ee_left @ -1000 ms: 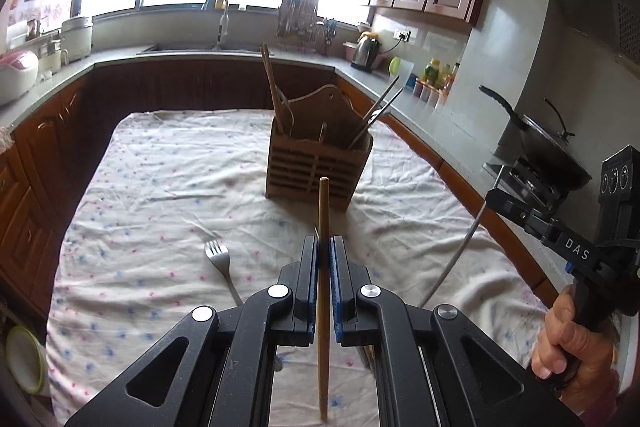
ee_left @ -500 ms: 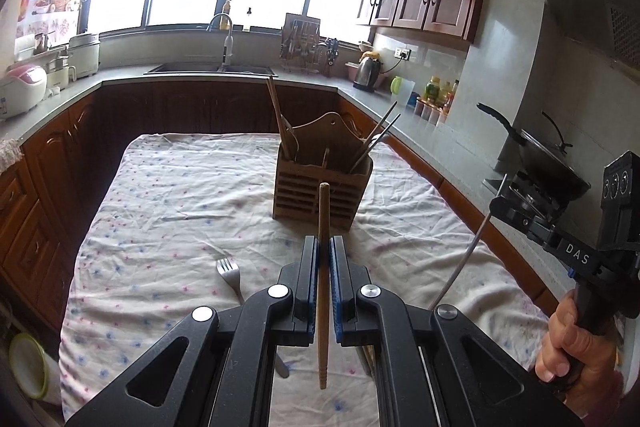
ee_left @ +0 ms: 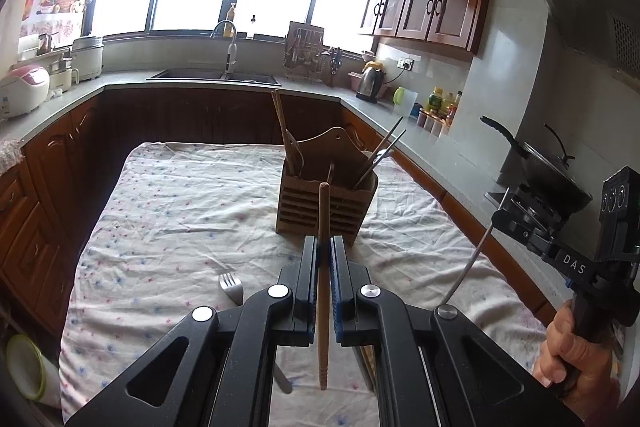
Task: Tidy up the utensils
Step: 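Lift both chopsticks upright and carry them over the holder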
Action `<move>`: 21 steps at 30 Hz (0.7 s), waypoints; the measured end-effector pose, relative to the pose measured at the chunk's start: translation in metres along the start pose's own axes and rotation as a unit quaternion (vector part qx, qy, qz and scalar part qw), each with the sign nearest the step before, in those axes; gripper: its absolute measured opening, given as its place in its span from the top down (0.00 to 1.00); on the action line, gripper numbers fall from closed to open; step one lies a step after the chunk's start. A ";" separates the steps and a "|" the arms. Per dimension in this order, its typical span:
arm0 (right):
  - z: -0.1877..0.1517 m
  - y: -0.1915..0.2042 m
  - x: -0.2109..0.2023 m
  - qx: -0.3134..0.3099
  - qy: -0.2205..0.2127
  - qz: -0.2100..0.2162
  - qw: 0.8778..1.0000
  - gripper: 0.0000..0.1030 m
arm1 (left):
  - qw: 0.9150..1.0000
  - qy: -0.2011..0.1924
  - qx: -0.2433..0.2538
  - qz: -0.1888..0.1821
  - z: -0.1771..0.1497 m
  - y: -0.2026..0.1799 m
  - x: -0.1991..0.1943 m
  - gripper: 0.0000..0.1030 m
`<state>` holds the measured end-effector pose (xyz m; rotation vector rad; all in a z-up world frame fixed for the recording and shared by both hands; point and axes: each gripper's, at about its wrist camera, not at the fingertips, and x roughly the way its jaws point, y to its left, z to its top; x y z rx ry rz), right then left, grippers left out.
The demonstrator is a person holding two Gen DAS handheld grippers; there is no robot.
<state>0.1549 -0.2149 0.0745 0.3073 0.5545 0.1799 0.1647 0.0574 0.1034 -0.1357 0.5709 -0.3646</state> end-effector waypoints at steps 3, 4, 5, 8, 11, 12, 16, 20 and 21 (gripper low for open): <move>0.001 -0.002 0.003 0.002 0.000 0.000 1.000 0.96 | 1.000 0.001 -0.001 -0.001 0.002 0.002 0.006 0.96; 0.001 -0.003 0.004 0.003 -0.001 0.000 1.000 0.96 | 1.000 0.000 -0.001 -0.001 0.003 0.003 0.007 0.96; 0.002 -0.004 0.005 0.003 -0.002 -0.001 1.000 0.96 | 1.000 0.000 -0.001 -0.001 0.002 0.002 0.007 0.96; 0.004 -0.006 0.007 0.006 -0.004 -0.001 1.000 0.96 | 1.000 -0.001 -0.002 -0.002 0.004 0.003 0.011 0.96; 0.008 -0.008 0.011 0.007 -0.007 -0.002 1.000 0.96 | 1.000 -0.004 -0.006 -0.007 0.009 0.005 0.018 0.96; 0.009 -0.009 0.013 0.007 -0.008 -0.003 1.000 0.96 | 1.000 -0.005 -0.007 -0.008 0.011 0.007 0.020 0.96; 0.016 -0.013 0.021 0.009 -0.014 -0.006 1.000 0.96 | 1.000 -0.011 -0.012 -0.010 0.017 0.010 0.030 0.96; 0.029 -0.015 0.029 0.006 -0.022 -0.008 1.000 0.96 | 1.000 -0.017 -0.009 -0.012 0.024 0.012 0.038 0.96; 0.032 -0.015 0.031 0.005 -0.024 -0.009 1.000 0.96 | 1.000 -0.020 -0.009 -0.012 0.028 0.013 0.041 0.96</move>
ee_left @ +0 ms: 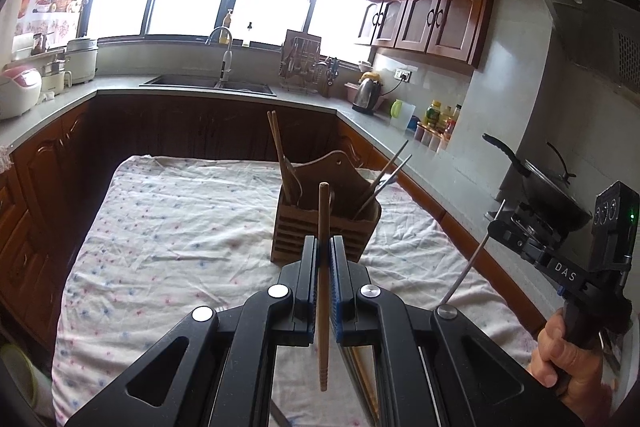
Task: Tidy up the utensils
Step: 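Lift both chopsticks upright and carry them over the holder, then lower both chopsticks into the holder and open both tools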
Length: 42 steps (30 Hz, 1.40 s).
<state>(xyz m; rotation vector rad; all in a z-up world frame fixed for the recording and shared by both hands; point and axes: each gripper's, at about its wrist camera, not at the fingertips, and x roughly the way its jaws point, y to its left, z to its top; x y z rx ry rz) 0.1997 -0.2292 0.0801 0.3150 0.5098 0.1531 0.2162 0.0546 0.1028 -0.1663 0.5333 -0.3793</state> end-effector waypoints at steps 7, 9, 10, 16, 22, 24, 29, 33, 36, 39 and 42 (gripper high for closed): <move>0.031 0.001 0.016 -0.006 -0.032 -0.001 0.999 0.96 | 1.000 -0.029 0.002 -0.002 0.024 0.006 0.018 0.96; 0.043 0.000 0.021 -0.005 -0.046 -0.003 0.999 0.96 | 0.999 -0.043 0.004 -0.007 0.034 0.006 0.023 0.96; 0.049 0.000 0.023 -0.006 -0.052 -0.004 0.999 0.96 | 0.999 -0.052 0.006 -0.009 0.038 0.007 0.025 0.96; 0.082 -0.002 0.039 -0.012 -0.090 -0.013 0.996 0.96 | 0.995 -0.100 0.017 -0.014 0.066 0.010 0.040 0.96; 0.101 0.001 0.062 -0.027 -0.106 -0.020 0.994 0.96 | 0.992 -0.127 0.020 -0.020 0.084 0.013 0.070 0.96; 0.102 0.001 0.071 -0.027 -0.103 -0.019 0.994 0.96 | 0.991 -0.132 0.019 -0.019 0.084 0.018 0.080 0.96; 0.096 0.000 0.090 -0.034 -0.097 -0.027 0.994 0.96 | 0.990 -0.142 0.009 -0.017 0.086 0.024 0.113 0.96; 0.084 -0.007 0.105 -0.024 -0.091 -0.031 0.995 0.96 | 0.989 -0.149 0.002 -0.007 0.079 0.028 0.137 0.96; 0.076 -0.010 0.112 -0.022 -0.091 -0.039 0.995 0.96 | 0.989 -0.146 -0.008 0.002 0.068 0.029 0.153 0.96; 0.066 -0.013 0.119 -0.016 -0.088 -0.044 0.995 0.96 | 0.989 -0.150 -0.015 0.006 0.057 0.029 0.166 0.96; 0.056 -0.016 0.126 -0.008 -0.083 -0.045 0.996 0.96 | 0.988 -0.154 -0.018 0.010 0.046 0.025 0.172 0.96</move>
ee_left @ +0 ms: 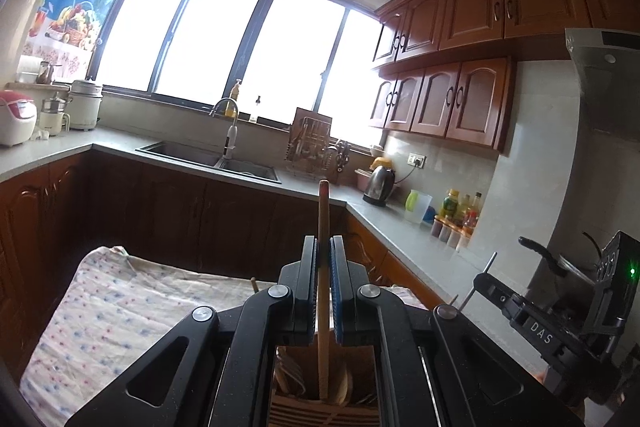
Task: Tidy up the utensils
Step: 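Lower both chopsticks into the holder and open both tools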
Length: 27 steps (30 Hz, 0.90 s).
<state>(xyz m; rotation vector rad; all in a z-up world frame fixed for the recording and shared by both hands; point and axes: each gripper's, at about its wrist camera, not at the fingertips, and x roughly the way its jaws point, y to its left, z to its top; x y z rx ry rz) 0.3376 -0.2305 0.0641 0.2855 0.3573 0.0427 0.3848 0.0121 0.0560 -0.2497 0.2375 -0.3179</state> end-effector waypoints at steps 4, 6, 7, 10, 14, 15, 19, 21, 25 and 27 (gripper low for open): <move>-0.014 -0.001 0.004 0.008 0.012 -0.002 1.000 0.96 | 1.000 0.004 0.008 0.011 -0.020 -0.005 0.007 0.96; -0.018 -0.002 0.007 0.010 0.019 -0.002 1.000 0.96 | 1.000 0.011 0.012 0.010 -0.028 -0.009 0.010 0.96; -0.021 -0.003 0.008 0.012 0.023 -0.003 1.000 0.96 | 1.000 0.015 0.014 0.007 -0.032 -0.010 0.010 0.96; -0.028 -0.007 0.011 0.019 0.033 -0.006 0.999 0.96 | 0.999 0.030 0.019 0.009 -0.040 -0.011 0.015 0.96; -0.031 -0.008 0.010 0.021 0.036 -0.009 0.999 0.96 | 0.998 0.058 0.014 0.008 -0.046 -0.007 0.024 0.96; -0.031 -0.008 0.010 0.022 0.038 -0.009 0.999 0.96 | 0.998 0.063 0.013 0.006 -0.043 -0.005 0.024 0.96; -0.030 -0.009 0.010 0.022 0.042 -0.008 0.999 0.96 | 0.998 0.067 0.019 0.004 -0.034 -0.004 0.027 0.96; -0.030 -0.011 0.011 0.027 0.044 -0.006 0.999 0.96 | 0.997 0.071 0.015 -0.001 -0.031 0.002 0.024 0.96; -0.029 -0.012 0.012 0.033 0.049 -0.005 0.998 0.96 | 0.997 0.077 0.018 -0.003 -0.027 0.008 0.024 0.96; -0.028 -0.013 0.013 0.035 0.053 -0.003 0.998 0.96 | 0.997 0.081 0.018 -0.004 -0.024 0.009 0.025 0.95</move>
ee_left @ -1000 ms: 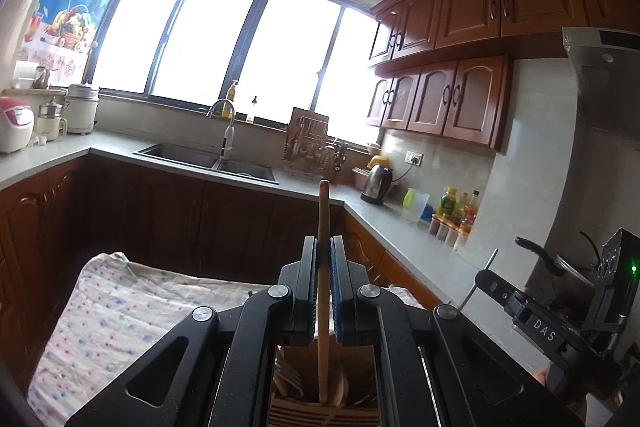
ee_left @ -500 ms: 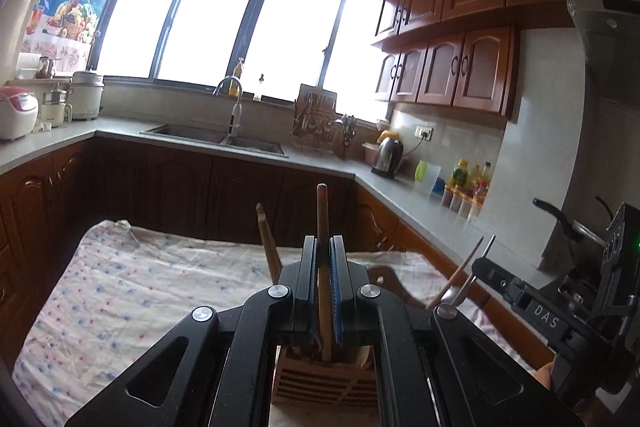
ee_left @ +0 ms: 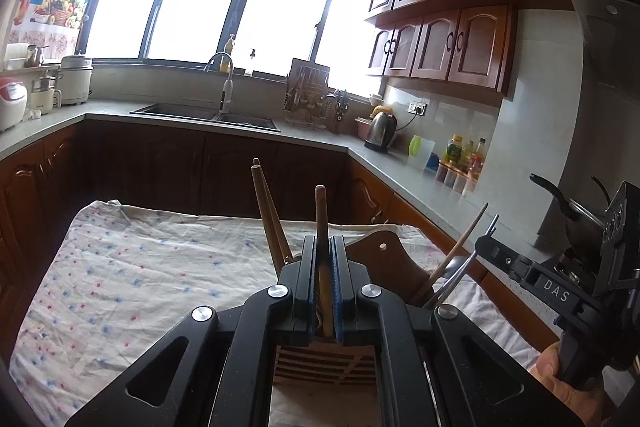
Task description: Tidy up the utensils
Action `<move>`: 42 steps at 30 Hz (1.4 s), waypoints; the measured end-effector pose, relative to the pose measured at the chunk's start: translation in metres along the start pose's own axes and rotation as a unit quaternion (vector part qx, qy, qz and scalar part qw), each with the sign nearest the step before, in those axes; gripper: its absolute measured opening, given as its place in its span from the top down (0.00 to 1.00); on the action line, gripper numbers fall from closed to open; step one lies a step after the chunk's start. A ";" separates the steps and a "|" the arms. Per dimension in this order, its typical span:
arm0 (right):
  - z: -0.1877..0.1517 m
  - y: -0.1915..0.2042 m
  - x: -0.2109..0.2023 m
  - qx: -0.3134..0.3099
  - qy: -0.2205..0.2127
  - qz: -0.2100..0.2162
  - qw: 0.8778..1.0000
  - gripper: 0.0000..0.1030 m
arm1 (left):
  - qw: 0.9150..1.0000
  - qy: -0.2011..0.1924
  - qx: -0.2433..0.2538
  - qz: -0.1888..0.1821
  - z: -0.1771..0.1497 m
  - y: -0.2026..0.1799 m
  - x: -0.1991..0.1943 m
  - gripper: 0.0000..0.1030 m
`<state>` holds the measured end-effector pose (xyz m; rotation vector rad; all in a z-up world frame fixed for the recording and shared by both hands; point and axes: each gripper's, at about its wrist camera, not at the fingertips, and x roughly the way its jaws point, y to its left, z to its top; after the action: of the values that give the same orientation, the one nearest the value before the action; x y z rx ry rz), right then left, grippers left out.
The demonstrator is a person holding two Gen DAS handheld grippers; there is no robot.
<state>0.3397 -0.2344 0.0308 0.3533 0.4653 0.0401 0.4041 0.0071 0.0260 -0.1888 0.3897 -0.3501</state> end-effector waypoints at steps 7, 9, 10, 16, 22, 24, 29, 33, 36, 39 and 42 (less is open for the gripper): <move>0.002 -0.005 0.000 0.013 0.012 0.001 1.000 0.91 | 1.000 0.013 -0.006 -0.003 0.004 0.002 0.001 0.95; 0.002 -0.006 -0.001 0.013 0.011 -0.002 1.000 0.91 | 1.000 0.014 -0.006 -0.002 0.005 0.001 0.000 0.94; 0.003 -0.006 -0.002 0.012 0.012 -0.002 1.000 0.91 | 1.000 0.015 -0.006 -0.001 0.006 0.001 -0.001 0.94; 0.004 -0.005 -0.006 0.012 0.013 -0.005 1.000 0.87 | 1.000 0.007 -0.014 0.009 0.003 0.001 -0.009 0.73; 0.005 -0.005 -0.016 0.015 0.004 -0.001 1.000 0.50 | 1.000 0.006 -0.019 0.020 0.000 0.000 -0.022 0.54; 0.005 -0.006 -0.019 0.018 0.003 0.001 1.000 0.39 | 0.999 0.002 -0.026 0.023 -0.002 0.001 -0.029 0.43; 0.003 -0.008 -0.031 0.017 -0.007 0.001 1.000 0.15 | 0.998 -0.007 -0.027 0.050 -0.006 0.004 -0.045 0.19; -0.001 -0.007 -0.043 0.014 -0.002 0.007 1.000 0.11 | 0.997 -0.011 -0.027 0.071 -0.012 0.001 -0.063 0.07; -0.006 -0.005 -0.054 0.013 -0.001 0.012 1.000 0.09 | 0.997 -0.009 -0.023 0.079 -0.017 -0.006 -0.077 0.04; -0.013 -0.003 -0.068 0.010 0.001 0.018 1.000 0.05 | 0.996 -0.008 -0.017 0.091 -0.021 -0.013 -0.091 0.01; -0.022 0.003 -0.083 -0.005 0.002 0.020 1.000 0.04 | 0.995 -0.007 -0.011 0.095 -0.025 -0.020 -0.105 0.01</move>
<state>0.2564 -0.2341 0.0497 0.3522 0.4627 0.0821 0.2970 0.0242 0.0439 -0.1745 0.3940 -0.1560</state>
